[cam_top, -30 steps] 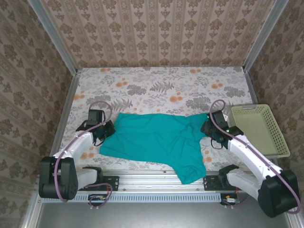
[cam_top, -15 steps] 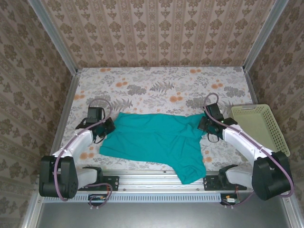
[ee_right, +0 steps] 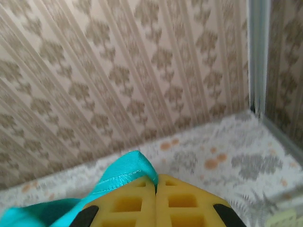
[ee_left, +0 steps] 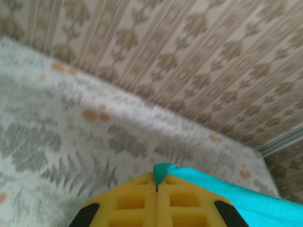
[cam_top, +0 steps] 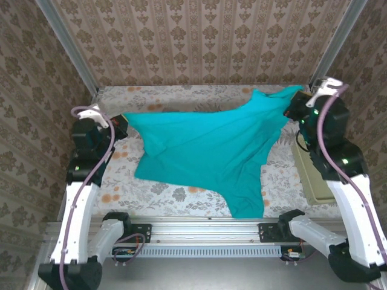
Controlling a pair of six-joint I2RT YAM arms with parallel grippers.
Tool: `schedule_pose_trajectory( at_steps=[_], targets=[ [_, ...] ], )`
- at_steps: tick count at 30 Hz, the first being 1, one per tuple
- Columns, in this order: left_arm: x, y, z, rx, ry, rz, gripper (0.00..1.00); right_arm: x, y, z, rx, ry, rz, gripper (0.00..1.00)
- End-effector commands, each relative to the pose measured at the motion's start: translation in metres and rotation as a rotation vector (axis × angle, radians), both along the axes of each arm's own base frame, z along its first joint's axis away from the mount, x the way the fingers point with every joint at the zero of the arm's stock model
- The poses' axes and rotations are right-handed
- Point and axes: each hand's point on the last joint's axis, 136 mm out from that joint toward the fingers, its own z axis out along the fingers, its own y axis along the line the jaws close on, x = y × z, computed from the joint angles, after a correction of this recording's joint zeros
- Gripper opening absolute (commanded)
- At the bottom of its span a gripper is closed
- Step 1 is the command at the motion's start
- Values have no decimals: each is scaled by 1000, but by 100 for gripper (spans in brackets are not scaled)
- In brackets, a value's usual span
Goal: Fold the inside-out t-shirt
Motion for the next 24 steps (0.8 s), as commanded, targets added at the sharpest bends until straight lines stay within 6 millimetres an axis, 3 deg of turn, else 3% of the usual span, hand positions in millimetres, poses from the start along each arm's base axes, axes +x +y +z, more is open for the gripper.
schedule_pose_trajectory(
  at_steps=[1,3,6,10,12,14,16,21,24],
  targets=[
    [1,3,2,30,-49,1,0,-16,-17,1,-85,23,-63,0],
    [4,3,7,9,-45,-12,0,-19,-15,10,-92,-3,-42,0],
    [0,-9,34,-39,-94,-104,0,-25,-8,24,-92,-36,14,0],
    [-30,-24,78,-42,-233,-205,0,-45,-7,50,-80,-112,47,0],
    [-35,-17,74,-21,-219,-154,0,-54,-9,55,-76,-126,50,0],
    [-23,-13,44,-2,-102,-132,0,-53,-8,44,-70,-89,55,0],
    [-4,-15,-3,-9,81,-140,0,-46,-6,23,-61,-37,57,0],
    [40,-33,-141,-8,532,-201,0,-16,4,-69,-45,163,61,0],
    [63,-49,-183,44,616,-230,0,0,9,-123,-31,266,54,0]
  ],
)
